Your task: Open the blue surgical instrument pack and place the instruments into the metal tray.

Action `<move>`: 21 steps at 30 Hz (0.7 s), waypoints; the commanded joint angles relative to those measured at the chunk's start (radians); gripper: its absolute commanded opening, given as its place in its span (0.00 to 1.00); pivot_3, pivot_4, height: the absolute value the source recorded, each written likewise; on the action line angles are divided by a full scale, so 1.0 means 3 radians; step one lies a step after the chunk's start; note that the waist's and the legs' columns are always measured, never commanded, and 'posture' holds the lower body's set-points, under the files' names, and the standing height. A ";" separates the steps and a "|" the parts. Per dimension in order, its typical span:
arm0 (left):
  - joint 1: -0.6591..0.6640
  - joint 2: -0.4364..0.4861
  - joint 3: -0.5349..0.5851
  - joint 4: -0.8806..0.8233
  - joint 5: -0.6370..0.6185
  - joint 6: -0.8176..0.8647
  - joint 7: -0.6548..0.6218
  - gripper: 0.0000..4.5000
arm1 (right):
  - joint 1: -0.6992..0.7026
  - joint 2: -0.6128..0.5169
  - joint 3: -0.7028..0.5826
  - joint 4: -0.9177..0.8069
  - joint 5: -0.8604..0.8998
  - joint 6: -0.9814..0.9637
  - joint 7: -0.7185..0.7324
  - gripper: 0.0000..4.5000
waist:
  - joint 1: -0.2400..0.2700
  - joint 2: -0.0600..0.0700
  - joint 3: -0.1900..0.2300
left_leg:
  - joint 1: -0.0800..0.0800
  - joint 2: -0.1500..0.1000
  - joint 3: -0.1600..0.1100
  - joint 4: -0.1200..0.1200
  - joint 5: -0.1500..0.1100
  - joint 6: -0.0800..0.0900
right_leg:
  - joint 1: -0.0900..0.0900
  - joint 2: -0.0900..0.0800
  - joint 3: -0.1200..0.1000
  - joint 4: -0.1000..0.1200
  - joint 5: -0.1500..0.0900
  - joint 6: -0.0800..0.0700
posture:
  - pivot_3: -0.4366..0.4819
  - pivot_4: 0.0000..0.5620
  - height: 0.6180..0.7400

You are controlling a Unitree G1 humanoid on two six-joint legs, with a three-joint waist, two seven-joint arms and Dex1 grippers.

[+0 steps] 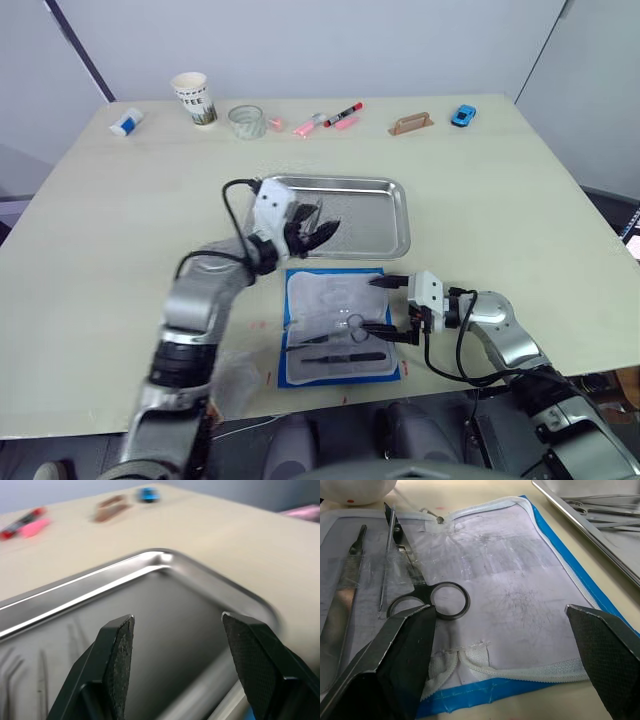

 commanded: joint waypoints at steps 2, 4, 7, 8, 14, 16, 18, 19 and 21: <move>0.0082 0.0409 0.0106 0.0200 -0.0212 -0.0454 -0.0917 0.66 | 0.0174 -0.0044 0.0223 0.0494 -0.0407 0.0173 -0.0114 1.00 | 0.0004 0.0007 0.0005 | 0.0000 0.0000 0.0000 0.0000 0.0000 0.0000 | 0.0000 0.0000 -0.0003 0.0000 -0.0002 -0.0001 | 0.48 0.27 0.98; 0.0110 0.0581 0.0062 0.0332 -0.0203 -0.0588 -0.1234 0.66 | 0.0174 -0.0049 0.0221 0.0496 -0.0406 0.0173 -0.0109 1.00 | 0.0002 0.0010 0.0006 | 0.0000 0.0000 0.0001 0.0000 0.0000 0.0000 | -0.0001 0.0001 -0.0004 0.0000 -0.0002 -0.0001 | 0.48 0.27 0.98; 0.0141 0.0700 0.0020 0.0455 -0.0194 -0.0814 -0.1540 0.80 | 0.0180 -0.0051 0.0215 0.0483 -0.0398 0.0175 -0.0108 1.00 | 0.0007 0.0010 0.0007 | 0.0000 0.0000 0.0000 0.0000 0.0000 0.0001 | -0.0002 0.0002 -0.0007 0.0000 -0.0002 -0.0001 | 0.48 0.27 0.98; 0.0157 0.0738 0.0021 0.0483 -0.0237 -0.0827 -0.1667 0.92 | 0.0185 -0.0054 0.0211 0.0468 -0.0392 0.0178 -0.0109 1.00 | 0.0006 0.0010 0.0007 | 0.0000 0.0000 0.0001 0.0000 0.0000 0.0001 | -0.0001 0.0001 -0.0007 -0.0001 -0.0002 -0.0001 | 0.48 0.27 0.98; 0.0245 0.0890 0.0050 0.0658 -0.0399 -0.0960 -0.2306 0.99 | 0.0257 -0.0103 0.0151 0.0234 -0.0306 0.0192 -0.0086 1.00 | 0.0011 0.0012 0.0008 | -0.0002 0.0001 0.0002 0.0000 0.0000 0.0001 | -0.0004 0.0002 -0.0007 0.0000 -0.0003 -0.0001 | 0.48 0.27 0.98; 0.0285 0.0921 0.0066 0.0692 -0.0437 -0.1022 -0.2458 0.99 | 0.0294 -0.0127 0.0120 0.0099 -0.0252 0.0206 -0.0073 1.00 | 0.0014 0.0016 0.0010 | -0.0004 0.0000 0.0002 0.0000 0.0000 0.0001 | -0.0005 0.0001 -0.0008 -0.0001 -0.0003 -0.0001 | 0.48 0.27 0.98; 0.0327 0.0955 0.0064 0.0729 -0.0430 -0.1116 -0.2589 0.99 | 0.0341 -0.0153 0.0081 -0.0065 -0.0173 0.0251 -0.0060 1.00 | 0.0021 0.0017 0.0013 | -0.0008 0.0000 0.0003 0.0000 0.0000 0.0001 | -0.0009 0.0001 -0.0008 -0.0001 -0.0004 -0.0002 | 0.48 0.27 0.98; 0.0368 0.0975 0.0039 0.0747 -0.0439 -0.1234 -0.2665 0.99 | 0.0381 -0.0181 0.0035 -0.0228 -0.0085 0.0275 -0.0036 1.00 | 0.0031 0.0020 0.0016 | -0.0012 0.0000 0.0003 0.0000 0.0000 0.0001 | -0.0012 0.0000 -0.0009 -0.0001 -0.0004 -0.0002 | 0.48 0.27 0.98; 0.0420 0.1015 -0.0018 0.0764 -0.0451 -0.1392 -0.2734 0.99 | 0.0442 -0.0219 -0.0031 -0.0462 0.0025 0.0343 -0.0014 1.00 | 0.0044 0.0024 0.0017 | -0.0033 -0.0001 0.0002 0.0002 0.0000 0.0001 | -0.0030 -0.0002 -0.0011 -0.0002 -0.0004 -0.0002 | 0.48 0.27 0.98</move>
